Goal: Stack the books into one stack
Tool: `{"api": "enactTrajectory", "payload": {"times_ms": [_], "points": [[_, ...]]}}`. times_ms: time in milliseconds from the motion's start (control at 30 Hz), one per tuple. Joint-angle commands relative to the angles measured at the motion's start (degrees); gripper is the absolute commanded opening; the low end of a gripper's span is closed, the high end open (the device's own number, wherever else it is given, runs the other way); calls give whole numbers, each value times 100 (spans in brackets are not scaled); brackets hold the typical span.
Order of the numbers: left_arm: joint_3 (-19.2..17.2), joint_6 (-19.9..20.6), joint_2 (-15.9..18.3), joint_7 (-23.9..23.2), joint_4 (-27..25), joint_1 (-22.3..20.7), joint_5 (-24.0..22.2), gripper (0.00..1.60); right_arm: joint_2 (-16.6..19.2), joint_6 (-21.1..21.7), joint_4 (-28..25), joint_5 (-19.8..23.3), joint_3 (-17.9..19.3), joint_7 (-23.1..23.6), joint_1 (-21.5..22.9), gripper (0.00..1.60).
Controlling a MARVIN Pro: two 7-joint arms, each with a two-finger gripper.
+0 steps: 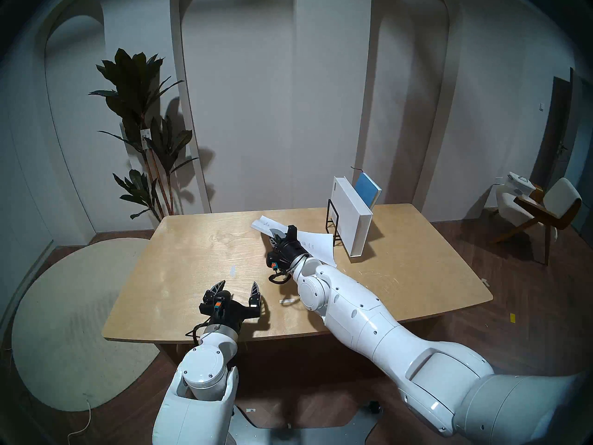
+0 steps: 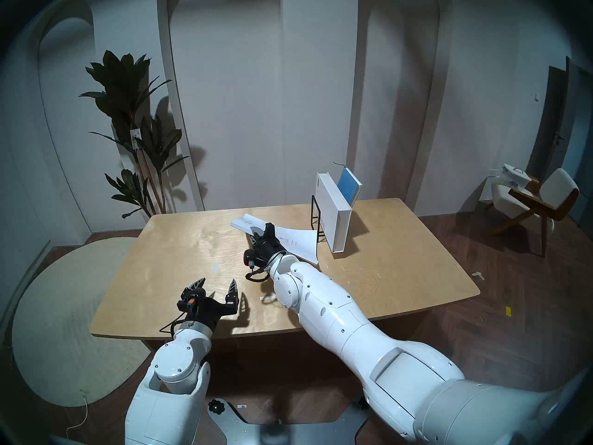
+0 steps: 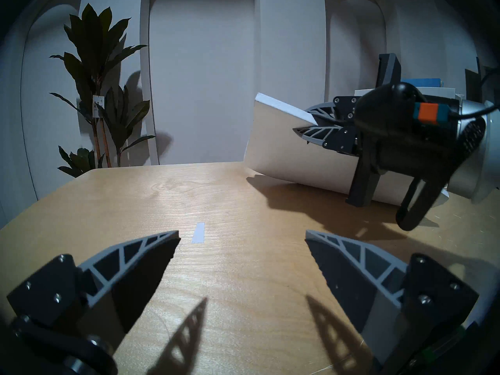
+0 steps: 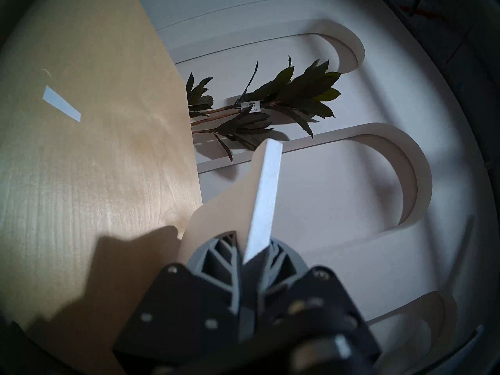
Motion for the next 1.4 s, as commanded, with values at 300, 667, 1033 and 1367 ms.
{"api": "enactTrajectory", "payload": {"times_ms": [300,667,1033,1367], "points": [[-13,-27,-2,8,-130,-37,-3,160,-163,342,-1018,911,328,1598,-236,160],[-13,-29,-2,7,-116,-43,-2,160,-416,761,-1621,1803,1038,1835,-479,160],[-12,-28,-2,4,-89,-54,0,160,-329,484,-2405,2190,1612,1179,-657,160],[-10,-26,-2,1,-50,-62,2,160,-193,228,-3128,2306,1888,786,-902,160]]}}
